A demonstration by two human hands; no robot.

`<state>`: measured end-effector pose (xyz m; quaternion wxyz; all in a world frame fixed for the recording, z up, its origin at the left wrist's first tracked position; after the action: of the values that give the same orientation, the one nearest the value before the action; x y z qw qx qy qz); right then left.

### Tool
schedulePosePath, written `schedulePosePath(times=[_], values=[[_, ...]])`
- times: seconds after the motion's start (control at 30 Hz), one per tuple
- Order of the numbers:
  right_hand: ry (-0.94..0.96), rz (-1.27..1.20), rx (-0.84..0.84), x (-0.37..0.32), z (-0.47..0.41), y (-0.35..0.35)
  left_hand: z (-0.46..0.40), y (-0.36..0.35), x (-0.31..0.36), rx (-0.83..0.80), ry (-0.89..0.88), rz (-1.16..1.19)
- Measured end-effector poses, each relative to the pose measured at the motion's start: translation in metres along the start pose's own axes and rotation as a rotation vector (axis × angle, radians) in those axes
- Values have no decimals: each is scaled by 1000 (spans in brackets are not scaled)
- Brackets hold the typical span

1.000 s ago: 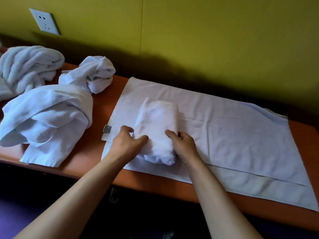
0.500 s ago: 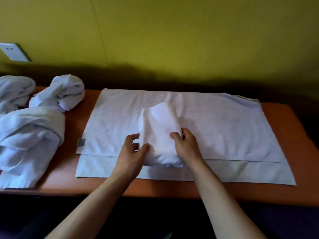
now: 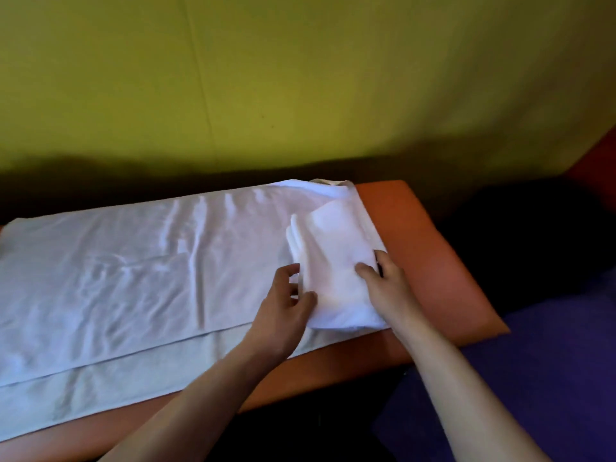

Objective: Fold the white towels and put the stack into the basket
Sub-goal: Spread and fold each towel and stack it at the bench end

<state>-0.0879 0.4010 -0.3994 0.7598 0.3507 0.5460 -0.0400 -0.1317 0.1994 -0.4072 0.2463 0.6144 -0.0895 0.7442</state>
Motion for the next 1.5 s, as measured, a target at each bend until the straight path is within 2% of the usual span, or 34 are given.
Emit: schedulePosePath(times=[0.13, 0.3, 0.43, 0.53, 0.6, 0.63, 0.7, 0.77, 0.83, 0.9, 0.93, 1.07, 1.23, 1.3, 1.4, 1.5], values=[[14, 47, 86, 26, -40, 60, -41, -70, 15, -122, -67, -80], [67, 153, 184, 34, -88, 114, -88, -128, 42, -119, -166, -123], [95, 217, 235, 35, -130, 143, -133, -160, 51, -135, -150, -117], [62, 342, 202, 51, -161, 148, -155, -181, 43, -213, -142, -288], [11, 490, 171, 65, -170, 140, -156, -180, 39, -205, -192, -443], [28, 575, 207, 66, -169, 139, -152, -175, 39, -179, -232, -477], [155, 764, 374, 54, -154, 143, -139, -155, 37, -106, -310, -555], [258, 874, 493, 40, -131, 139, -124, -129, 29, -14, -399, -781], [181, 894, 382, 47, -122, 123, -112, -98, 12, 55, -427, -997], [99, 948, 209, 66, -120, 103, -102, -71, -11, 73, -370, -1110], [103, 964, 181, 70, -121, 98, -97, -63, -20, 61, -347, -1139], [146, 956, 191, 65, -137, 97, -82, -55, -32, 36, -352, -1177], [113, 982, 144, 62, -149, 93, -67, -57, -34, 31, -359, -1192], [132, 1012, 197, 57, -145, 95, -63, -59, -33, 35, -362, -1166], [326, 979, 346, 26, -132, 89, -58, -65, -26, 36, -423, -1118], [582, 900, 328, -9, -122, 57, -44, -83, -16, -22, -589, -1074]])
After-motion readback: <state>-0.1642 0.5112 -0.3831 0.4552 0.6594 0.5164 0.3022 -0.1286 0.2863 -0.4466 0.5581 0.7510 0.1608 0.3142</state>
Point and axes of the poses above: each hand's wrist, its own z-axis away from the middle knuckle, its own y-axis out of the back of the hand, x = y × z, the point moved 9 cm from there along -z, towards the middle knuckle, and after that the axes turned 4 degrees about z, right-handed, at the moved point
